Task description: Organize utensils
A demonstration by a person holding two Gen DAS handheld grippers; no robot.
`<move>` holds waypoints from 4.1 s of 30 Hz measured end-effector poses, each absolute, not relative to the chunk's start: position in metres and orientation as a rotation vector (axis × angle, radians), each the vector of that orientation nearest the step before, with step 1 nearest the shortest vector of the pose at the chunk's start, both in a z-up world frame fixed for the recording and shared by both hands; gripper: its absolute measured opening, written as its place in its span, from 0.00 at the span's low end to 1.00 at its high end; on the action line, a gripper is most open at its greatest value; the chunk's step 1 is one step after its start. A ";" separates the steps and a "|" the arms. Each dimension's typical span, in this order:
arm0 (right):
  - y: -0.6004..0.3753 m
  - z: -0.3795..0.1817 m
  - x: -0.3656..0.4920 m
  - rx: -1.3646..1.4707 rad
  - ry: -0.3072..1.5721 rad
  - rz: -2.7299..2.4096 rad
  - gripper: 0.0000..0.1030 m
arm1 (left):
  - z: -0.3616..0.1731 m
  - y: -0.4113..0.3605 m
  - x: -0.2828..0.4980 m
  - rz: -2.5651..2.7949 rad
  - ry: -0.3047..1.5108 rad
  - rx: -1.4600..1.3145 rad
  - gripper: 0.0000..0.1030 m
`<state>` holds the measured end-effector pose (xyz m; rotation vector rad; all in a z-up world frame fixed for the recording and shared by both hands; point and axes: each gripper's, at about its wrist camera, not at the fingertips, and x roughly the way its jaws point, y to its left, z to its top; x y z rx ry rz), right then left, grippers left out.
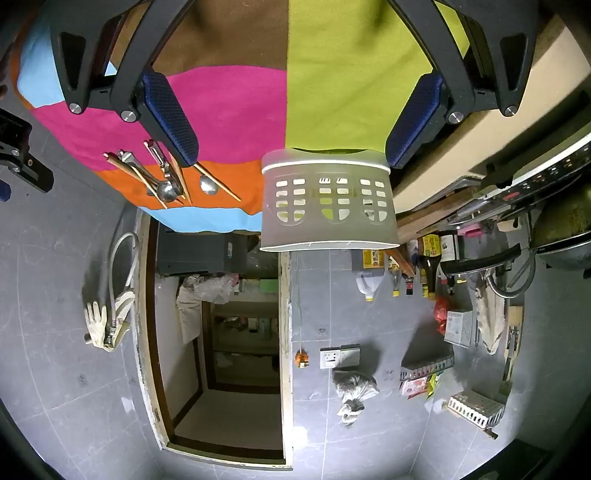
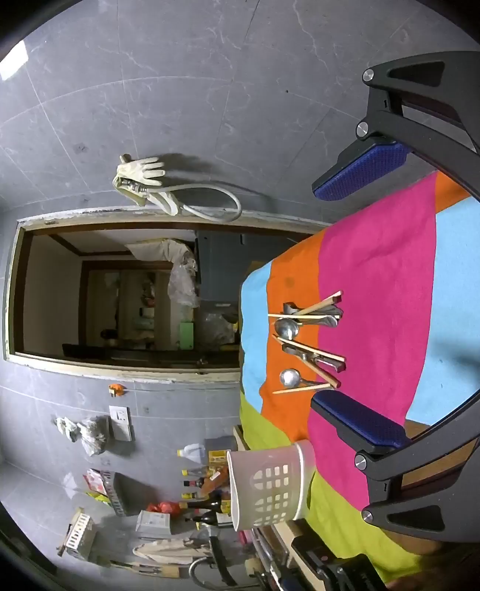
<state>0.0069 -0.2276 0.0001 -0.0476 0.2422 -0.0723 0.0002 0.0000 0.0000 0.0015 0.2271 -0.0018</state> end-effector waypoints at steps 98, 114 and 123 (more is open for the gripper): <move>-0.222 -0.010 0.015 -0.026 0.273 -0.061 1.00 | -0.011 -0.001 0.009 -0.006 0.262 0.005 0.97; -0.252 0.016 0.077 -0.104 0.293 -0.049 1.00 | 0.030 -0.027 0.085 -0.173 0.335 0.023 0.97; -0.279 0.025 0.137 -0.096 0.367 0.039 1.00 | 0.030 -0.062 0.144 -0.257 0.448 0.055 0.96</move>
